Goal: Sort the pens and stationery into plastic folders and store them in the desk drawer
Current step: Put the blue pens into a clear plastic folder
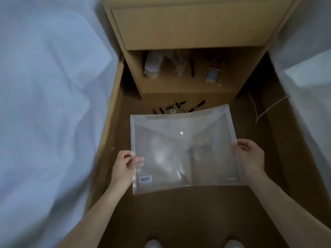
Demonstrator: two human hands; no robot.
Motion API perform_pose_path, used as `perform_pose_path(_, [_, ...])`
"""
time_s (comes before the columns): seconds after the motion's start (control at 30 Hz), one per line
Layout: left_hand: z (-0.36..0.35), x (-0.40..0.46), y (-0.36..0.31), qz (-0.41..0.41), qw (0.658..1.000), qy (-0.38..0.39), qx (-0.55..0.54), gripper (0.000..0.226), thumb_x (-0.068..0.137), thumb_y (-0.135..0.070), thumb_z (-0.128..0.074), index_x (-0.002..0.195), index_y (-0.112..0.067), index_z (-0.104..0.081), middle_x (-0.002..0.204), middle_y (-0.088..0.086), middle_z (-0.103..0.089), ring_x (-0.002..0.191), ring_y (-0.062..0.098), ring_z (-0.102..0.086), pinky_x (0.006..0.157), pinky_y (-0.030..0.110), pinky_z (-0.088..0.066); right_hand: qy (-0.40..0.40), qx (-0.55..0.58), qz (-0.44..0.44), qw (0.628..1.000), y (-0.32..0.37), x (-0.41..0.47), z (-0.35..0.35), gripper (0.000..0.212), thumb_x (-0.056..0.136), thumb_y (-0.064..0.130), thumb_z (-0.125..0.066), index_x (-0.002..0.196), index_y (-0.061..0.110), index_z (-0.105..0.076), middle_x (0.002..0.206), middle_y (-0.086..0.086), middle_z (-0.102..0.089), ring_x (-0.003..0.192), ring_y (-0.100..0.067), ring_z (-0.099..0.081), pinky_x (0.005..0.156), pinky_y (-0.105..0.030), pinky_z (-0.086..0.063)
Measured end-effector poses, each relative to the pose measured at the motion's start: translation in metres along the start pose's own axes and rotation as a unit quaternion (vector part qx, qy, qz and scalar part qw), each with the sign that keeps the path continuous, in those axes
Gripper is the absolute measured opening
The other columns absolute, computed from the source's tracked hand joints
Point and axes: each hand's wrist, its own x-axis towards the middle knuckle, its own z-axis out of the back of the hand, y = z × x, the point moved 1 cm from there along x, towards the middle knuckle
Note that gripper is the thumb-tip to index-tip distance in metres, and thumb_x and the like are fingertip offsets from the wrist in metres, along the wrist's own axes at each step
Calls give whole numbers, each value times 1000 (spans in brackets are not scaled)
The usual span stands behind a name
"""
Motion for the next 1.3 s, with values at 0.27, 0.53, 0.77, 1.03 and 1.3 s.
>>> perform_pose_path(0.27, [-52,63,131,32,998,-24,58,26,87,-15,-62,108,-12,-48,101,0,-55,81,11,-53,57,15,-40,82,-20,29,996,-148,64,-45,7,87,11,-64,89,10,-57,84,-3,-61,78,-19,-57,66,-32,-47])
perform_pose_path(0.53, [-55,117,215,0,998,5,69,16,87,0,-60,100,-5,-50,82,7,-64,71,10,-55,56,4,-42,153,-13,-7,988,-253,74,-68,15,82,-2,-65,78,7,-54,53,-1,-56,47,-9,-51,49,-18,-42])
perform_pose_path(0.77, [-58,129,239,-31,974,-107,199,30,91,-9,-59,119,-2,-56,112,19,-65,104,31,-59,84,31,-45,220,-17,-116,968,-275,45,-78,16,82,-8,-62,74,-2,-50,51,-10,-54,38,-10,-54,39,-21,-49])
perform_pose_path(1.03, [-128,86,241,-182,905,-38,383,69,85,-53,-22,142,-18,-38,154,11,-25,143,28,-18,114,47,-9,50,-379,215,899,-234,32,-91,49,82,25,-71,123,7,-49,111,-13,-51,105,-30,-48,86,-38,-39])
perform_pose_path(1.3, [-157,81,263,-149,863,42,481,85,73,-70,6,150,-33,7,157,-1,21,143,19,21,112,42,17,215,-461,460,728,-220,63,-171,72,79,30,-72,140,10,-39,146,-12,-37,135,-31,-32,111,-37,-17])
